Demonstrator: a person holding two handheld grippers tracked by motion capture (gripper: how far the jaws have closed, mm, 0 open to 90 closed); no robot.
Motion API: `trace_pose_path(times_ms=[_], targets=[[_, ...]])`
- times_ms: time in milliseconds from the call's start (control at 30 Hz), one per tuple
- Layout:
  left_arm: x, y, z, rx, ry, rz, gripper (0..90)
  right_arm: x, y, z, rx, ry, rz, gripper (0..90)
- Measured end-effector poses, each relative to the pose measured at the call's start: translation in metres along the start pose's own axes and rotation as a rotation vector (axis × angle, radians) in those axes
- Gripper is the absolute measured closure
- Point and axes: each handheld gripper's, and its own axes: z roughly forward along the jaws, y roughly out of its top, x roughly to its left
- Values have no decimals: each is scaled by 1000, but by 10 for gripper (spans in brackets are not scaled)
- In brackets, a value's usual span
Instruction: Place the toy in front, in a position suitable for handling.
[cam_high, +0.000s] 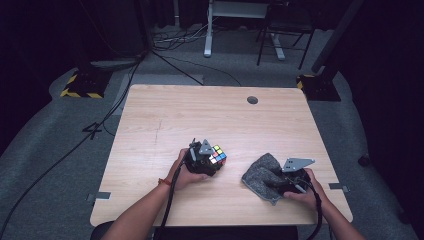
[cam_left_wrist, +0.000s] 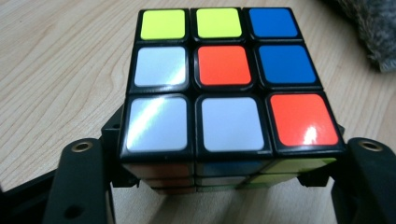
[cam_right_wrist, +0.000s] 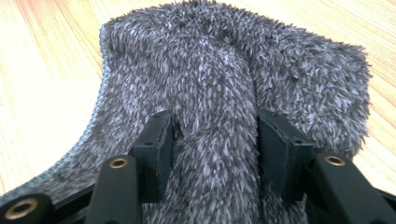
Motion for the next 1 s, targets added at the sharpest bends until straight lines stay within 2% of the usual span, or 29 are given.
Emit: trace_pose_path(times_ms=[67, 133, 167, 233, 300, 333, 367, 467, 533, 567, 600, 633, 733, 833, 867, 1000], targets=[[0, -1, -1, 0, -8, 16, 332, 0, 0, 0, -3, -1, 0, 483], [-3, -2, -2, -5, -69, 59, 334, 0, -1, 0, -6, 2, 4, 483], [-3, -2, -2, -5, -69, 59, 334, 0, -1, 0, -6, 2, 4, 483], [-6, -4, -4, 1, -118, 96, 334, 0, -1, 0, -4, 3, 2, 485], [-8, -4, -5, 7, -132, 110, 335, 0, 0, 0, -2, -3, -6, 498], [-10, -6, -7, 9, -149, 122, 335, 2, 0, -1, 0, -1, -35, 605], [-10, -6, -7, 9, -149, 122, 335, 3, 0, -2, 0, 4, -42, 642], [-14, -10, -13, 24, -175, 162, 336, 4, 0, -2, -4, 20, -44, 706], [-13, -13, -16, 29, -188, 171, 336, 3, 0, -2, -6, 22, -39, 734], [-13, -13, -16, 29, -188, 171, 337, 3, 0, -2, -8, 24, -33, 748], [-14, -14, -18, 38, -189, 190, 336, 2, 1, -1, -9, 25, -22, 758], [-14, -14, -18, 33, -192, 185, 336, 3, 1, -1, -8, 24, -20, 768], [-15, -14, -20, 41, -189, 193, 336, 4, 4, -2, -8, 14, -33, 787], [-17, -13, -20, 46, -184, 197, 337, 5, 9, -5, -32, 28, -35, 789], [-19, -11, -20, 54, -170, 212, 338, 4, 10, -7, -43, 32, -32, 789], [-22, -7, -23, 52, -163, 229, 338, 4, 17, -12, -76, 22, -34, 789]])
